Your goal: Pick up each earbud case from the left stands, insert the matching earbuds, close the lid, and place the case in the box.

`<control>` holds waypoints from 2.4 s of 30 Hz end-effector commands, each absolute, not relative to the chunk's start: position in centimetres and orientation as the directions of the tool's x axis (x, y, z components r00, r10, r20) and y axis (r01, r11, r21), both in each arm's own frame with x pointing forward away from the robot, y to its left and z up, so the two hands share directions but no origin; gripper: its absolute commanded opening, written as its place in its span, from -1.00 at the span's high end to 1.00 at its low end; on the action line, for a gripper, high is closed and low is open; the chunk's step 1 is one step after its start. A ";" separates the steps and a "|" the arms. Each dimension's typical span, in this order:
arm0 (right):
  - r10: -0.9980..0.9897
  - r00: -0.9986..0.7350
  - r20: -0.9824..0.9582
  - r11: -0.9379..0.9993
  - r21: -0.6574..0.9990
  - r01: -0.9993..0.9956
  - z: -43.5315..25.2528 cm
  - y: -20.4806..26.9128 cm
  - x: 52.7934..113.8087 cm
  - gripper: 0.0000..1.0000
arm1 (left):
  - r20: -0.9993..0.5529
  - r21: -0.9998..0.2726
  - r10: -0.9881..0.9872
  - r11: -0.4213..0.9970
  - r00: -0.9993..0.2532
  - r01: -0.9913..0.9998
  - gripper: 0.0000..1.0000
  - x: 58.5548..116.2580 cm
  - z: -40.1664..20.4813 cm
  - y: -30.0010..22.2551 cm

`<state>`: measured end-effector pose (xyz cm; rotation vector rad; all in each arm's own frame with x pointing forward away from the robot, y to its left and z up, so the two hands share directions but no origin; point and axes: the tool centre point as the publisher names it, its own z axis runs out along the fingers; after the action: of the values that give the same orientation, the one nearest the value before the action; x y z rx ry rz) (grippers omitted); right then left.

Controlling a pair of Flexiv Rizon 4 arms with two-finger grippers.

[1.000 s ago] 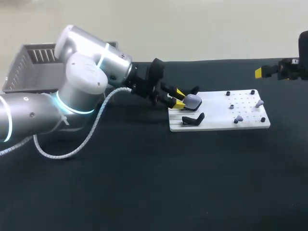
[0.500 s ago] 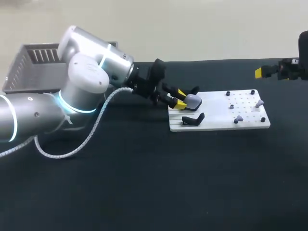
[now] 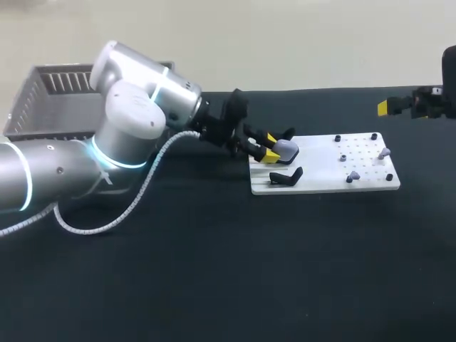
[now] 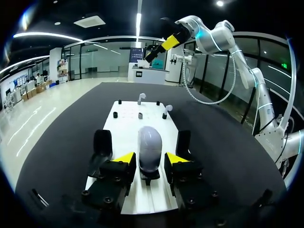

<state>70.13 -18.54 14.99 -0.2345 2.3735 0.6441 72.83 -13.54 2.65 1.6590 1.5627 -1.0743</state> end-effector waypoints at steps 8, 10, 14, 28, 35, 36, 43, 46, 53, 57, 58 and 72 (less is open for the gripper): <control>-0.001 -0.767 -0.642 0.862 0.388 -0.326 15.0 -18.6 70.1 -1.00 | -0.872 -0.094 0.490 -0.117 -0.025 0.989 0.11 73.0 2.3 -13.8; -0.001 -0.767 -0.642 0.862 0.388 -0.326 15.0 -18.6 70.1 -1.00 | -0.872 -0.093 0.489 -0.119 -0.023 0.989 0.12 73.1 2.3 -13.9; -0.001 -0.767 -0.642 0.862 0.388 -0.326 15.0 -18.6 70.1 -1.00 | -0.872 -0.090 0.489 -0.125 -0.018 0.988 0.14 73.1 2.3 -14.2; -0.001 -0.767 -0.642 0.862 0.388 -0.326 15.0 -18.6 70.1 -1.00 | -0.866 -0.085 0.501 -0.136 -0.005 0.987 1.00 73.4 2.4 -14.5; -0.001 -0.767 -0.642 0.862 0.388 -0.326 15.0 -18.6 70.1 -1.00 | -0.879 -0.052 0.477 -0.132 0.017 0.990 1.00 72.4 3.8 -13.7; -0.001 -0.767 -0.642 0.862 0.388 -0.326 15.0 -18.6 70.1 -1.00 | -0.881 -0.040 0.472 -0.133 0.028 0.990 1.00 72.2 4.2 -13.5; -0.001 -0.767 -0.642 0.862 0.388 -0.326 15.0 -18.6 70.1 -1.00 | -0.935 0.007 0.350 -0.137 0.055 0.991 1.00 70.7 7.7 -12.8; -0.001 -0.767 -0.642 0.862 0.388 -0.326 15.0 -18.6 70.1 -1.00 | -0.958 0.041 0.276 -0.139 0.079 0.989 1.00 69.8 10.1 -13.0; -0.001 -0.767 -0.642 0.862 0.388 -0.326 15.0 -18.6 70.1 -1.00 | -0.983 0.084 0.152 -0.127 0.103 0.988 1.00 68.0 13.6 -13.0; -0.001 -0.767 -0.642 0.862 0.388 -0.326 15.0 -18.6 70.1 -1.00 | -0.986 0.096 0.127 -0.112 0.110 0.989 1.00 67.3 14.5 -12.7; -0.001 -0.767 -0.642 0.862 0.388 -0.326 15.0 -18.6 70.1 -1.00 | -0.986 0.096 0.123 -0.110 0.109 0.989 1.00 67.2 14.6 -12.7; -0.001 -0.767 -0.642 0.862 0.388 -0.326 15.0 -18.6 70.1 -1.00 | -0.994 0.079 0.074 -0.090 0.085 0.993 1.00 66.2 14.8 -12.1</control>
<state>70.14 -18.53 14.99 -0.2346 2.3736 0.6441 66.65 -12.36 14.73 1.4097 1.1394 -1.2143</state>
